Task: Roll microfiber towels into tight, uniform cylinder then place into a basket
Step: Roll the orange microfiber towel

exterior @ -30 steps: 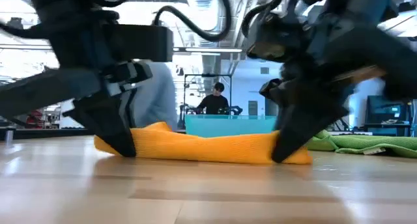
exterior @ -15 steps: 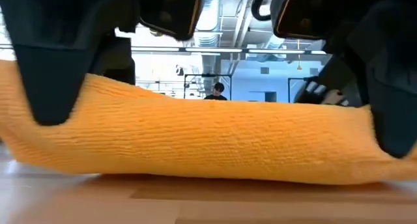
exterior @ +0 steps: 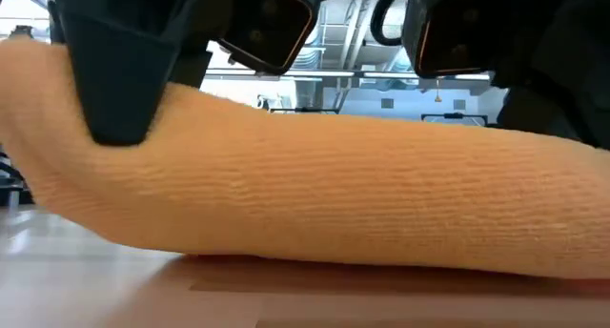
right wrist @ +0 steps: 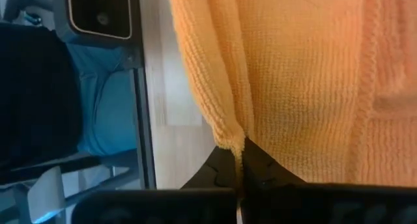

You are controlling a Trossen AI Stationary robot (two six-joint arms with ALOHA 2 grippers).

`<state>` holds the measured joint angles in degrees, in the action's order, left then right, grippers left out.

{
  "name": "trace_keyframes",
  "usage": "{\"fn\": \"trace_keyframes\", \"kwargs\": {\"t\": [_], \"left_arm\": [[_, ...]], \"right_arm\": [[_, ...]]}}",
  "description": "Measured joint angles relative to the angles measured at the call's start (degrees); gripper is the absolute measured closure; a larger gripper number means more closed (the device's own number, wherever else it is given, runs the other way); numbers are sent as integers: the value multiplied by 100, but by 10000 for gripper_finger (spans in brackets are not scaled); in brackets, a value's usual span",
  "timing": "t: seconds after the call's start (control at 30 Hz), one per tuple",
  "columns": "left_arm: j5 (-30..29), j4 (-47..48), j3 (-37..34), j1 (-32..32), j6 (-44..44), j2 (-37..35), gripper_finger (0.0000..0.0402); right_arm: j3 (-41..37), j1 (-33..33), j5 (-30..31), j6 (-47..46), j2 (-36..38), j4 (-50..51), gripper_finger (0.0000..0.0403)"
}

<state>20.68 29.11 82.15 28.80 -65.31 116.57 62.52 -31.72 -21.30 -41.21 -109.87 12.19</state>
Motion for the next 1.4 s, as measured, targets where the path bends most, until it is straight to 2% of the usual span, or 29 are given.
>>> {"fn": "trace_keyframes", "kwargs": {"t": [0.2, 0.33, 0.63, 0.77, 1.0, 1.17, 1.4], "left_arm": [[-87, -6, 0, -52, 327, 0, 399], [-327, 96, 11, -83, 561, 0, 399], [-224, -121, -339, -246, 614, -20, 399], [-5, -484, -560, -339, 548, -24, 399], [15, -479, -560, -482, 659, -24, 397], [92, -326, -574, -515, 724, -26, 371], [298, 98, -587, -574, 1282, -25, 307]], "right_arm": [[-11, 108, -31, 320, 9, 304, 391], [-291, 108, -92, 460, 68, 32, 397], [-1032, 36, -227, -870, 92, -1561, 394], [-1032, -29, -158, -1031, 92, -1569, 394], [-1014, -23, 52, -1202, 112, -1153, 394], [-1014, -16, 24, -1281, 107, -1128, 393], [-1032, -43, -191, -1285, 107, -962, 393]]}}
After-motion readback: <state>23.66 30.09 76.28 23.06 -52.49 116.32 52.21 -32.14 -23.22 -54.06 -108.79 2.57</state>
